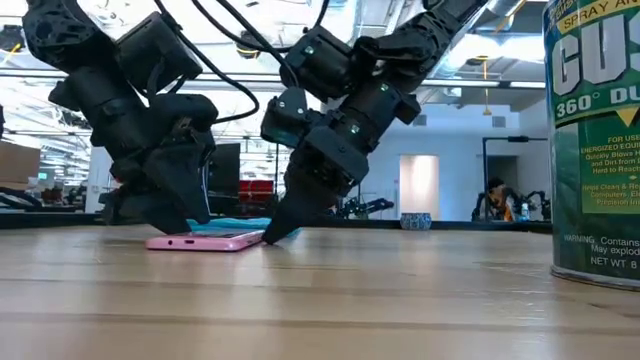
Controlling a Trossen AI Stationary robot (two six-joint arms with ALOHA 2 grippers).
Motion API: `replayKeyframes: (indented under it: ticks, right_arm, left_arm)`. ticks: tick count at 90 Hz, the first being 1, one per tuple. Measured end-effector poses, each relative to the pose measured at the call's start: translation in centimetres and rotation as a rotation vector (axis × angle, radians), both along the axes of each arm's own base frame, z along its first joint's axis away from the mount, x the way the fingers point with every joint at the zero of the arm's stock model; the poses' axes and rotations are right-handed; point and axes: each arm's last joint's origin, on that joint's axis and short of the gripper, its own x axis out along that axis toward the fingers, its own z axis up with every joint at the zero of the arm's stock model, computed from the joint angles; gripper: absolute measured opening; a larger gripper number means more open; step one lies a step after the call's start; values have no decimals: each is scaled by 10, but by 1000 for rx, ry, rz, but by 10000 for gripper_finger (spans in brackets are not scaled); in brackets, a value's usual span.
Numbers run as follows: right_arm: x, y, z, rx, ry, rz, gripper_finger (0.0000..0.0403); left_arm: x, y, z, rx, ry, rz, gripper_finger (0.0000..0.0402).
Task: Apply microfiber cloth
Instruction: Spray the device using the spray bottle
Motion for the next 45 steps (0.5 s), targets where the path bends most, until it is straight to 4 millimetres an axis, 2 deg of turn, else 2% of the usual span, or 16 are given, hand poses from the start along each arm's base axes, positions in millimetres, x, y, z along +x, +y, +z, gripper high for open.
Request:
replayKeyframes:
  ticks: [19,45]
  right_arm:
    - [1,-3,1,11,-23,3,0]
    - [10,-9,-19,87,-18,20,0]
  left_arm:
    - [2,0,1,-1,-23,0,160]
    - [2,0,1,2,-31,-6,160]
